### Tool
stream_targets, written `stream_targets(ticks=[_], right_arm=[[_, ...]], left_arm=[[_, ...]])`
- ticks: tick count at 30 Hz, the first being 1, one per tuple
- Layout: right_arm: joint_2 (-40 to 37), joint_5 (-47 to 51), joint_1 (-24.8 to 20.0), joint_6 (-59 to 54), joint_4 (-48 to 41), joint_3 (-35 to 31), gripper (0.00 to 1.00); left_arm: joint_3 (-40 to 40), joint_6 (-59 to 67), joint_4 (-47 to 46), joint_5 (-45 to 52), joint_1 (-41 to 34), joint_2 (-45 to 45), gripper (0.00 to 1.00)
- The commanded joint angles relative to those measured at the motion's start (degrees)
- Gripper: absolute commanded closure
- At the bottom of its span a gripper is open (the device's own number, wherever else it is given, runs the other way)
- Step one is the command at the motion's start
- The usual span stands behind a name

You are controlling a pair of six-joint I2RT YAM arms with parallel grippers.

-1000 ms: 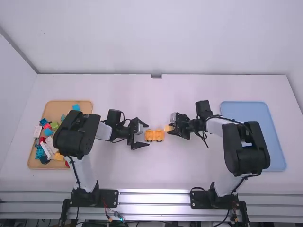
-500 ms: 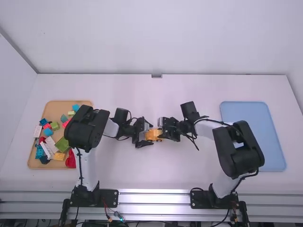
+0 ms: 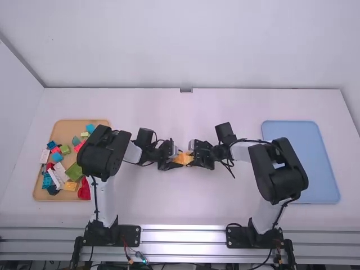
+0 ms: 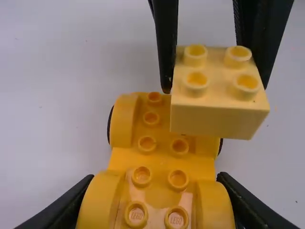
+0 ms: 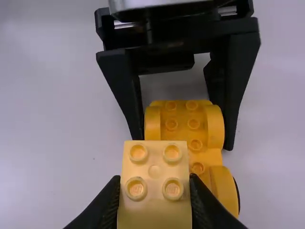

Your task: Assemble lego blocks to make yellow taxi

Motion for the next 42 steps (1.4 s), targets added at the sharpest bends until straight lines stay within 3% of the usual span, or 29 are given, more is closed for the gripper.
stream_targets(ticks=[1,4,31,42], right_arm=[[0.57,-1.01,-0.17,-0.46,-0.09,0.94,0.77],[0.57,0.24,0.11,0.44,1.86,0.61,0.77],[0.59,4.72,1.01,1.03,4.85,-2.27,0.79],[0.59,4.68,1.05,1.25,7.17,-3.08,0.72]], left_arm=[[-0.96,-0.39,-0.74,-1.11,-0.37,0.94,0.46],[-0.92,-0.31,-1.64,-0.96,-0.59,0.94,0.5],[-2.8,-0.44,0.55,-1.14,-0.79,0.92,0.49],[-2.78,-0.48,0.52,-0.74,-0.81,0.92,0.47]])
